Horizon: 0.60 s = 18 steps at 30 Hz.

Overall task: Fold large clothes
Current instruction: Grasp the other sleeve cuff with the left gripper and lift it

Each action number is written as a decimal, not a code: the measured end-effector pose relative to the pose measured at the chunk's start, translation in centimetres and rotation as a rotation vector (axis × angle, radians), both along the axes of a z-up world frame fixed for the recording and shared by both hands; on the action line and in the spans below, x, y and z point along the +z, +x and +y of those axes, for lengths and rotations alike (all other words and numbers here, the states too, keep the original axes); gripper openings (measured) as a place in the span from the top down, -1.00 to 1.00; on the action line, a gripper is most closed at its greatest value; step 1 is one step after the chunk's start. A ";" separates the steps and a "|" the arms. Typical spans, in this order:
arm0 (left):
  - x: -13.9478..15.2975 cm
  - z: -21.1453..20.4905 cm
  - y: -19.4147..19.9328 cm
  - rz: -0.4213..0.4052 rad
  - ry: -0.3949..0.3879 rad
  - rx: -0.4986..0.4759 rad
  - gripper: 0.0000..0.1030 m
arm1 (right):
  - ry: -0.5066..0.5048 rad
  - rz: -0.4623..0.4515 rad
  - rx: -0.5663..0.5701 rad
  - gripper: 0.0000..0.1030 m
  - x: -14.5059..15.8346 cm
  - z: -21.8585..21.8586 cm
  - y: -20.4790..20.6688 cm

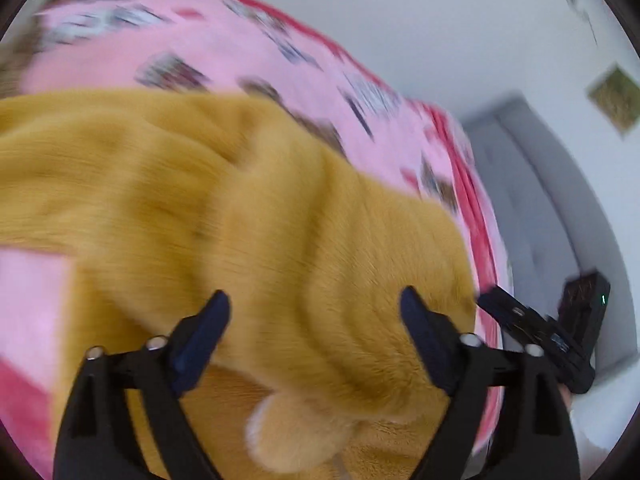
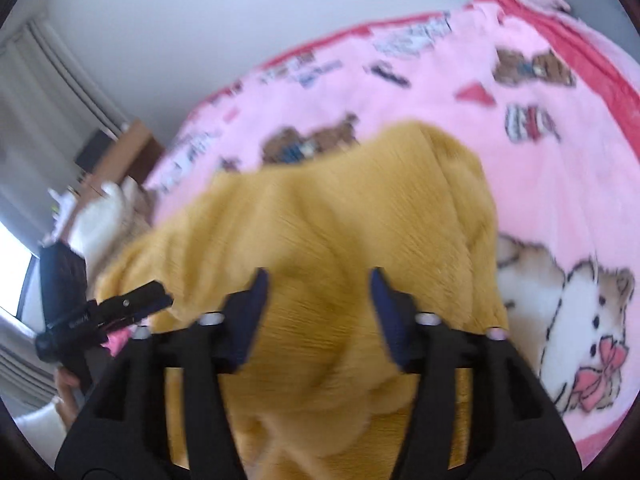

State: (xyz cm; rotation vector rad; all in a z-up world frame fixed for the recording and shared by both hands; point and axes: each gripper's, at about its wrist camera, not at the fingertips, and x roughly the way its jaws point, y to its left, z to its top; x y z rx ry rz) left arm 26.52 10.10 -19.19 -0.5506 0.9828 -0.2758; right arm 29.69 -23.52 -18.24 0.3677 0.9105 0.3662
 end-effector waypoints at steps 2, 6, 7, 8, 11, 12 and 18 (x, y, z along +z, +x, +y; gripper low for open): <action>1.3 5.6 -2.2 -0.017 0.032 0.149 -0.84 | -0.002 -0.012 0.003 -0.30 1.6 0.8 -0.2; 0.7 16.2 -5.8 0.026 0.147 0.418 -0.87 | -0.031 0.001 0.012 -0.46 3.7 3.6 0.4; -0.1 19.4 -6.8 0.056 0.173 0.487 -0.87 | -0.027 -0.003 0.019 -0.52 4.1 4.6 0.5; -0.8 22.4 -7.8 0.079 0.193 0.556 -0.87 | -0.025 -0.003 0.024 -0.57 4.5 5.7 0.7; -2.5 29.5 -10.0 0.121 0.194 0.700 -0.87 | -0.037 -0.007 0.035 -0.69 5.7 9.5 1.2; -2.9 31.4 -10.5 0.123 0.197 0.731 -0.87 | -0.042 -0.008 0.044 -0.73 5.9 10.9 1.4; -5.7 38.8 -11.3 0.126 0.109 0.833 -0.89 | -0.062 0.011 0.155 -0.76 6.0 19.7 2.2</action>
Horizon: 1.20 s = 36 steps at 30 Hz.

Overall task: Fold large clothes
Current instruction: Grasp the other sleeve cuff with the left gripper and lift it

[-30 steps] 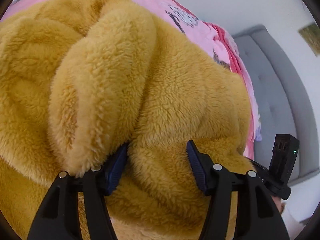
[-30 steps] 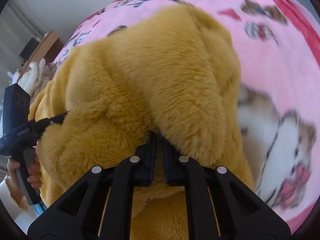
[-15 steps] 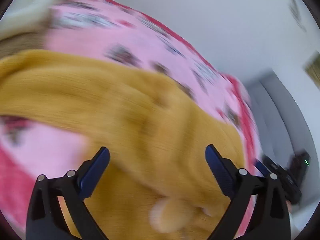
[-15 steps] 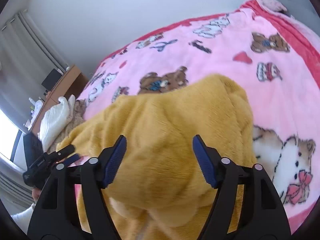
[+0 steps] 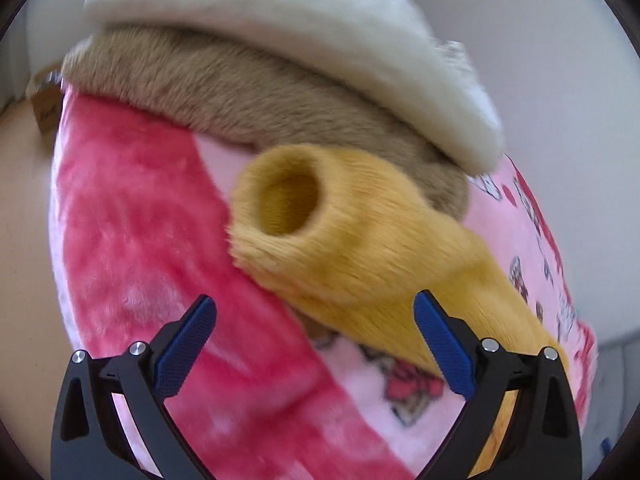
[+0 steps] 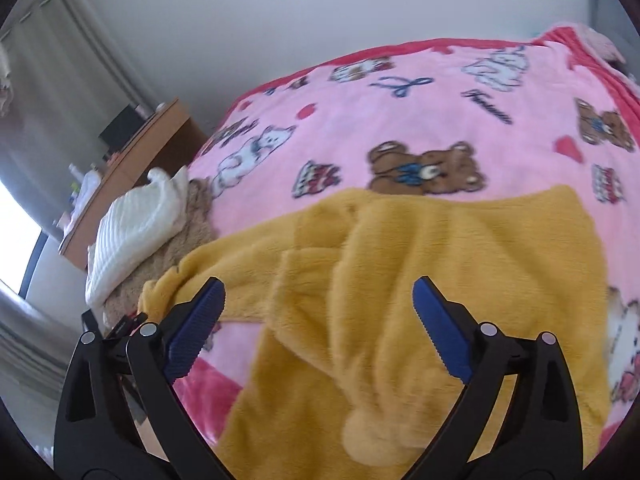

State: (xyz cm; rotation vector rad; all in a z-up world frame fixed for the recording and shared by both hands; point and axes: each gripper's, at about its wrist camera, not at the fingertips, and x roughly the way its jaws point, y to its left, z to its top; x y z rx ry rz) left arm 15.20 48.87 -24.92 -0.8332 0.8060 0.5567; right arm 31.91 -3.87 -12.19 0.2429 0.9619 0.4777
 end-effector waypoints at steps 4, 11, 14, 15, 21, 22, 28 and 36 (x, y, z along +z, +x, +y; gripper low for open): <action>-1.8 1.7 0.6 -0.013 -0.048 0.020 -0.89 | -0.014 0.017 0.079 -0.76 -0.4 4.1 -0.4; -2.6 3.7 0.9 -0.114 -0.096 0.052 -0.89 | -0.048 0.072 0.135 -0.76 -0.9 6.7 -0.6; -2.9 4.4 1.7 -0.126 -0.121 0.045 -0.83 | -0.065 0.068 0.137 -0.76 -0.9 7.0 -0.6; -3.3 4.7 2.2 -0.132 -0.149 0.045 -0.76 | -0.068 0.068 0.133 -0.76 -0.9 7.0 -0.6; -4.4 4.7 3.6 -0.160 -0.191 0.033 0.16 | -0.077 0.083 0.116 -0.76 -1.3 6.3 -0.4; -4.3 4.3 4.0 -0.170 -0.186 0.035 0.34 | -0.079 0.088 0.114 -0.76 -1.4 6.2 -0.4; -0.5 2.0 4.6 -0.235 -0.085 -0.005 0.67 | -0.128 0.118 0.071 -0.76 -2.9 4.9 0.0; 12.8 -7.0 4.1 -0.503 0.037 -0.162 0.67 | -0.162 0.102 -0.051 -0.78 -2.9 0.0 0.5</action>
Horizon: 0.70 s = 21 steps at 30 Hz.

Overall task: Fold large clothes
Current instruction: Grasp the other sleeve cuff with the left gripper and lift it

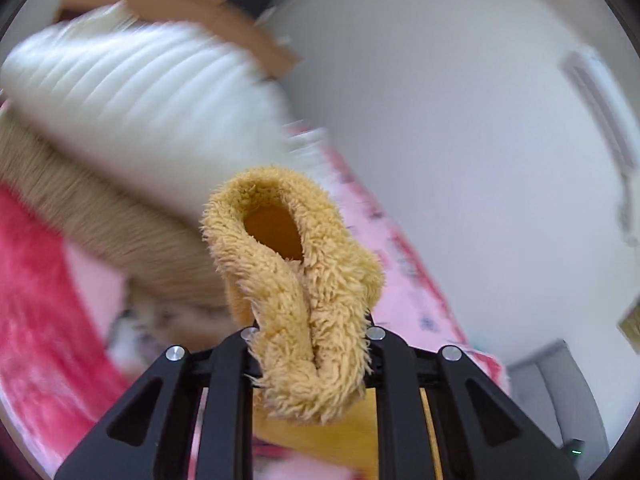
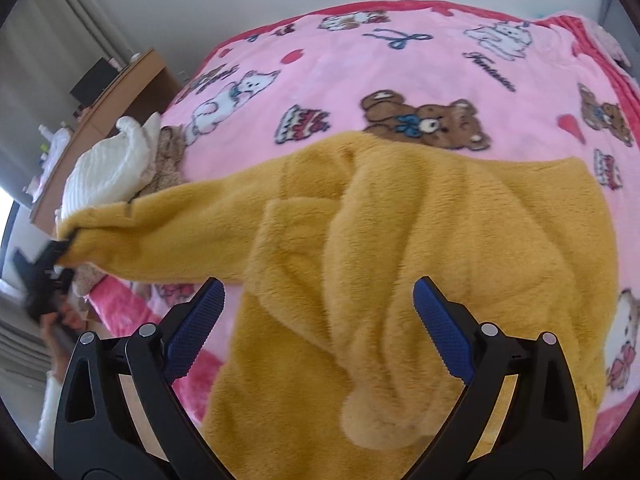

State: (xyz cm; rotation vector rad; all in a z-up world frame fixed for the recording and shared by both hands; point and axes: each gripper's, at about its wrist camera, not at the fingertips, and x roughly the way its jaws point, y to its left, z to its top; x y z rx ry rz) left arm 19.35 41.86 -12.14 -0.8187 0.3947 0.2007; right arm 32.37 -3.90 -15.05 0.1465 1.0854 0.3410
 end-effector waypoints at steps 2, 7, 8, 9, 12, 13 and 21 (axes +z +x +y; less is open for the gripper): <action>3.4 -2.9 1.0 -0.045 0.031 -0.077 0.67 | -0.003 -0.014 -0.043 -0.77 0.3 -2.0 0.2; 10.5 -16.6 5.0 -0.133 0.120 -0.372 0.67 | 0.013 -0.066 -0.186 -0.78 1.5 -9.9 0.0; 11.1 -19.8 5.8 -0.135 0.140 -0.421 0.67 | 0.016 -0.068 -0.215 -0.78 1.6 -11.8 -0.2; 11.5 -24.0 6.6 -0.134 0.167 -0.473 0.67 | 0.017 -0.071 -0.234 -0.78 1.7 -13.2 -0.4; 11.0 -32.7 7.2 -0.089 0.249 -0.550 0.67 | 0.005 -0.077 -0.315 -0.78 1.8 -18.8 -1.8; 10.4 -36.0 7.4 -0.058 0.290 -0.577 0.67 | -0.001 -0.072 -0.340 -0.78 1.7 -20.6 -2.4; -0.5 -56.2 7.8 0.155 0.499 -0.874 0.67 | -0.049 -0.043 -0.520 -0.78 0.2 -32.5 -7.2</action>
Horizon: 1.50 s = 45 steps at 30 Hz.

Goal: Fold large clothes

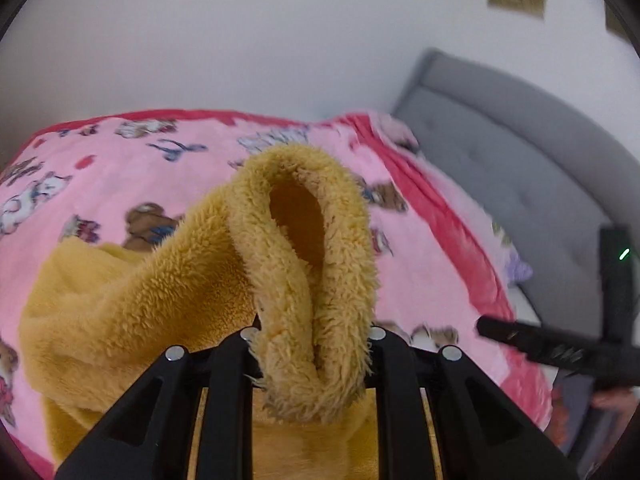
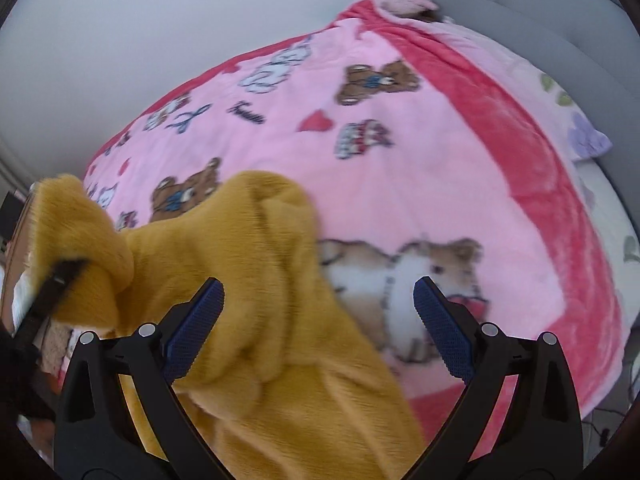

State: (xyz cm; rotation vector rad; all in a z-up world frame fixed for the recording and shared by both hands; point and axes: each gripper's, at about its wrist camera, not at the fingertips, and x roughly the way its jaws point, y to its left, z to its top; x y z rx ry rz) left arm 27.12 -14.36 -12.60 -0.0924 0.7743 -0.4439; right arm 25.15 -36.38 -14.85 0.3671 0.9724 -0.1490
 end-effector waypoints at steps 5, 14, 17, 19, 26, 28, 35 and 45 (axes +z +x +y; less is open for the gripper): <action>-6.6 -4.4 1.8 0.084 0.138 -0.031 0.54 | 0.020 0.017 -0.073 -0.78 -0.9 -4.0 -2.0; -2.6 -1.0 -0.2 -0.059 0.040 -0.132 -0.89 | 0.160 -0.082 0.048 -0.84 0.8 -2.0 1.9; 0.3 1.9 -2.4 -0.059 0.026 -0.134 -0.89 | 0.291 -0.120 0.149 -0.84 2.2 0.2 4.3; 1.8 5.0 -2.4 -0.060 0.028 -0.105 -0.90 | 0.390 -0.103 0.253 -0.84 2.5 2.0 6.4; -0.1 18.5 8.0 0.150 0.040 0.018 -0.90 | 0.758 0.196 0.334 -0.84 -1.5 5.2 13.4; -2.2 21.1 10.6 0.265 -0.068 -0.020 -0.90 | 0.814 0.240 0.315 -0.84 -2.6 5.4 13.8; -9.3 24.3 10.0 0.376 -0.206 -0.016 -0.89 | 0.973 0.335 0.240 -0.84 -4.1 6.0 13.1; -10.3 22.6 8.1 0.301 -0.144 0.098 -0.89 | 0.897 0.230 0.389 0.77 -3.2 8.4 21.6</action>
